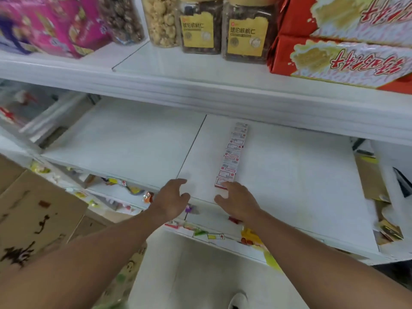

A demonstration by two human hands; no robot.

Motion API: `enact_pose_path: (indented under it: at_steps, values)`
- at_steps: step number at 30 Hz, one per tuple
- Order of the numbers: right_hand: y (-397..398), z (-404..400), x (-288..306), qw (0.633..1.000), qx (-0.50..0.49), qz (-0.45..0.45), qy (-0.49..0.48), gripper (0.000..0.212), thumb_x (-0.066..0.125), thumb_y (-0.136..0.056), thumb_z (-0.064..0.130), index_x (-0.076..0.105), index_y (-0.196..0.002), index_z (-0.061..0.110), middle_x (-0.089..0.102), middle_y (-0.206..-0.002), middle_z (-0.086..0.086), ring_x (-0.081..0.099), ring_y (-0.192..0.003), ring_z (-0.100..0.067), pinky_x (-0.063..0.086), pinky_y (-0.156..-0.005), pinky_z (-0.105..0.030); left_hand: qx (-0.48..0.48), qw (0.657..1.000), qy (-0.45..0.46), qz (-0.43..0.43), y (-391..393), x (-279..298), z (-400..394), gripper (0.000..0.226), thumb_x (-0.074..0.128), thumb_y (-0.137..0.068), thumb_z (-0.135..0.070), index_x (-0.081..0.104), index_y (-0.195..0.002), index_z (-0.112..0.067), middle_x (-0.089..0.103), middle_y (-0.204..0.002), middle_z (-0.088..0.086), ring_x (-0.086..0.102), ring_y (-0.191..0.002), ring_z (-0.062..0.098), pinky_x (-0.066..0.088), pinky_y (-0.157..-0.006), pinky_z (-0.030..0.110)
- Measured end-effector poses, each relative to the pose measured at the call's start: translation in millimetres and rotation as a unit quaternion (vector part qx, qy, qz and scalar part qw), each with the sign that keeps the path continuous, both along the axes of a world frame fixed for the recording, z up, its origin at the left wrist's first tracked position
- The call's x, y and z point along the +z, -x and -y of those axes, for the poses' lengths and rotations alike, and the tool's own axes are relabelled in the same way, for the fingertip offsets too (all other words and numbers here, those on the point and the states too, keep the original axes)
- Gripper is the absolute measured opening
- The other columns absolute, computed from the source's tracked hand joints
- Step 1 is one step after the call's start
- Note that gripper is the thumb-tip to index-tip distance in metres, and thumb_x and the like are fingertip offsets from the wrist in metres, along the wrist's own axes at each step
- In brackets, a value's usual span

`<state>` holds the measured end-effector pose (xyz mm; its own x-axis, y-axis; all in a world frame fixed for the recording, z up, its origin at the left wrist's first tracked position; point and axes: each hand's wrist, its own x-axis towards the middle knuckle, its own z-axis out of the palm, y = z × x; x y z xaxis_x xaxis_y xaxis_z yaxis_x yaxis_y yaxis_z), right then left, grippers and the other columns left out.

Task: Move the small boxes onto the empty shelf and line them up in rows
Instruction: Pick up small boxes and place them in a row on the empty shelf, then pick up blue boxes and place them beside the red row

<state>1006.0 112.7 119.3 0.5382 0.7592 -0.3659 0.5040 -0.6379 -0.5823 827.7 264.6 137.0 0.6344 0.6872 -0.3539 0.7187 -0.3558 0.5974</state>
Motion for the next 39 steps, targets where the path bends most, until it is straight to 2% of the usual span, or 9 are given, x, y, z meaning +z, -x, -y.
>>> enact_pose_path:
  at_steps: [3, 6, 11, 15, 22, 25, 31, 37, 39]
  values:
    - [24, 2, 13, 0.998, 0.048, 0.021, 0.024, 0.073, 0.058, -0.096, 0.058, 0.04, -0.162, 0.031, 0.039, -0.168, -0.001, 0.04, -0.151, -0.024, 0.041, -0.119, -0.044, -0.019, 0.999, -0.038, -0.024, 28, 15, 8, 0.058, 0.06, -0.104, -0.032, 0.045, -0.16, -0.027, 0.042, -0.162, -0.001, 0.054, -0.129, 0.017, 0.043, -0.112, 0.032]
    - [50, 9, 25, 0.995, 0.079, 0.052, 0.031, 0.076, 0.062, -0.096, 0.061, 0.038, -0.163, 0.033, 0.036, -0.168, -0.001, 0.037, -0.153, -0.023, 0.039, -0.12, -0.044, -0.032, 0.994, -0.084, -0.056, 55, 26, 12, 0.061, 0.059, -0.101, -0.038, 0.045, -0.16, -0.027, 0.045, -0.159, 0.003, 0.049, -0.14, 0.027, 0.043, -0.114, 0.04]
    - [114, 32, 42, 0.988, 0.088, 0.122, 0.038, 0.069, 0.063, -0.096, 0.058, 0.049, -0.157, 0.028, 0.052, -0.148, -0.006, 0.051, -0.139, -0.028, 0.049, -0.108, -0.043, -0.019, 0.993, -0.103, -0.059, 117, 25, 42, 0.064, 0.035, -0.083, -0.062, 0.06, -0.128, -0.024, 0.063, -0.131, 0.009, 0.061, -0.119, 0.033, 0.054, -0.098, 0.046]
    - [171, 52, 39, 0.976, 0.118, 0.171, 0.064, 0.062, 0.063, -0.093, 0.055, 0.058, -0.147, 0.024, 0.058, -0.136, -0.009, 0.057, -0.128, -0.033, 0.054, -0.099, -0.045, -0.027, 0.989, -0.135, -0.055, 181, 13, 86, 0.06, 0.055, -0.098, -0.047, 0.048, -0.154, -0.027, 0.051, -0.154, 0.004, 0.053, -0.135, 0.03, 0.05, -0.103, 0.046]
    - [256, 59, 48, 0.961, 0.195, 0.185, 0.069, 0.072, 0.064, -0.093, 0.057, 0.048, -0.157, 0.029, 0.051, -0.153, -0.004, 0.053, -0.138, -0.031, 0.05, -0.108, -0.047, -0.013, 0.975, -0.197, -0.102, 282, 24, 118, 0.057, 0.051, -0.099, -0.048, 0.05, -0.151, -0.026, 0.053, -0.153, 0.004, 0.055, -0.133, 0.03, 0.051, -0.102, 0.046]
    - [280, 56, 52, 0.954, 0.223, 0.189, 0.063, 0.069, 0.062, -0.093, 0.059, 0.049, -0.155, 0.03, 0.051, -0.151, -0.003, 0.053, -0.137, -0.03, 0.051, -0.107, -0.048, 0.018, 0.972, -0.195, -0.129, 311, 36, 121, 0.061, 0.048, -0.1, -0.048, 0.043, -0.157, -0.03, 0.046, -0.16, 0.001, 0.05, -0.14, 0.029, 0.052, -0.103, 0.048]
    - [310, 54, 53, 0.937, 0.294, 0.185, 0.039, 0.066, 0.06, -0.088, 0.06, 0.053, -0.146, 0.03, 0.054, -0.136, -0.003, 0.053, -0.13, -0.029, 0.052, -0.102, -0.047, 0.101, 0.96, -0.189, -0.178, 359, 44, 149, 0.055, 0.051, -0.097, -0.05, 0.049, -0.149, -0.032, 0.049, -0.15, 0.0, 0.048, -0.136, 0.028, 0.05, -0.104, 0.048]
    - [334, 58, 49, 0.908, 0.386, 0.164, -0.014, 0.069, 0.063, -0.09, 0.058, 0.051, -0.152, 0.03, 0.051, -0.15, -0.003, 0.049, -0.139, -0.03, 0.048, -0.107, -0.047, 0.213, 0.937, -0.17, -0.219, 402, 46, 192, 0.056, 0.055, -0.097, -0.053, 0.051, -0.146, -0.027, 0.054, -0.147, 0.003, 0.053, -0.133, 0.03, 0.053, -0.103, 0.049]
    - [351, 60, 42, 0.892, 0.426, 0.15, -0.023, 0.065, 0.064, -0.088, 0.057, 0.055, -0.146, 0.03, 0.052, -0.144, -0.005, 0.054, -0.134, -0.031, 0.053, -0.1, -0.047, 0.246, 0.927, -0.159, -0.232, 420, 40, 213, 0.055, 0.053, -0.096, -0.054, 0.052, -0.144, -0.028, 0.056, -0.145, 0.004, 0.054, -0.132, 0.032, 0.054, -0.1, 0.05]
